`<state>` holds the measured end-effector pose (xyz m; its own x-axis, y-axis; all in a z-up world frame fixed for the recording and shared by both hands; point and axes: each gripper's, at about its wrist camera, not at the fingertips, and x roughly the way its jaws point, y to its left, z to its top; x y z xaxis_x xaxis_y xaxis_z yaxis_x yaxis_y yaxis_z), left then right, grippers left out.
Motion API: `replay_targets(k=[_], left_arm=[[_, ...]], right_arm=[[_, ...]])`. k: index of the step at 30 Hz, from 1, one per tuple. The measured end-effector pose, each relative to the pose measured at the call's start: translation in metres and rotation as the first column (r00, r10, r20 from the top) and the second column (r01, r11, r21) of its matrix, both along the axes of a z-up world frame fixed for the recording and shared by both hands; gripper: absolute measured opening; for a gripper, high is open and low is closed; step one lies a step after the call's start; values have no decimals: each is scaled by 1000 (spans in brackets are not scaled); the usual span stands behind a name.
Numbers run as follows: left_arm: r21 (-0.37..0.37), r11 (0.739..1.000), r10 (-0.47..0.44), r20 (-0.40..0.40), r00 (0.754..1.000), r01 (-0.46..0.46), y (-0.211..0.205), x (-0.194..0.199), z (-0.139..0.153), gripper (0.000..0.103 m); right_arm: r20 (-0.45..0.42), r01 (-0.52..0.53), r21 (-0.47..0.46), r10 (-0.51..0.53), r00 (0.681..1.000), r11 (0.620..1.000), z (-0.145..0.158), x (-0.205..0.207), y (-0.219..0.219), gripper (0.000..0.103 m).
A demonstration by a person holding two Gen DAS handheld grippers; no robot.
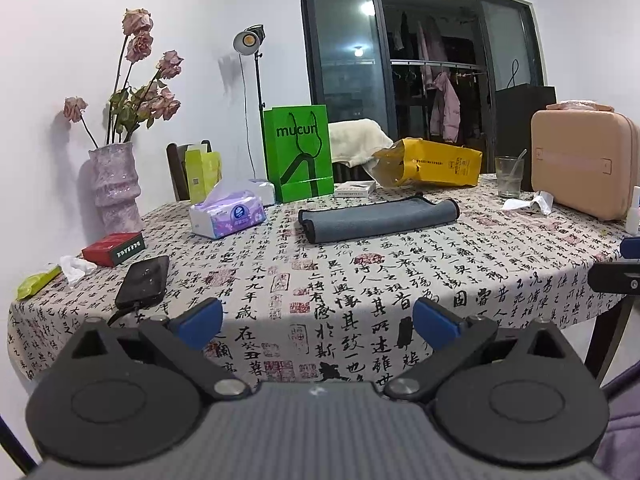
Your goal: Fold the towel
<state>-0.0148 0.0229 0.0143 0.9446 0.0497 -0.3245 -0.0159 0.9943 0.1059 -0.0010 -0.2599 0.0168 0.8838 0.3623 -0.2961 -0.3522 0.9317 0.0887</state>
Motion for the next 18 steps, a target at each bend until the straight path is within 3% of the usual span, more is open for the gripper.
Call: replay_targets(k=[18], left_arm=[[2,1000,-7,-13,1000,7,2,-4,0,103]], right_arm=[[-17,1,13,-1,1000,1000,0,-9,-2,92]])
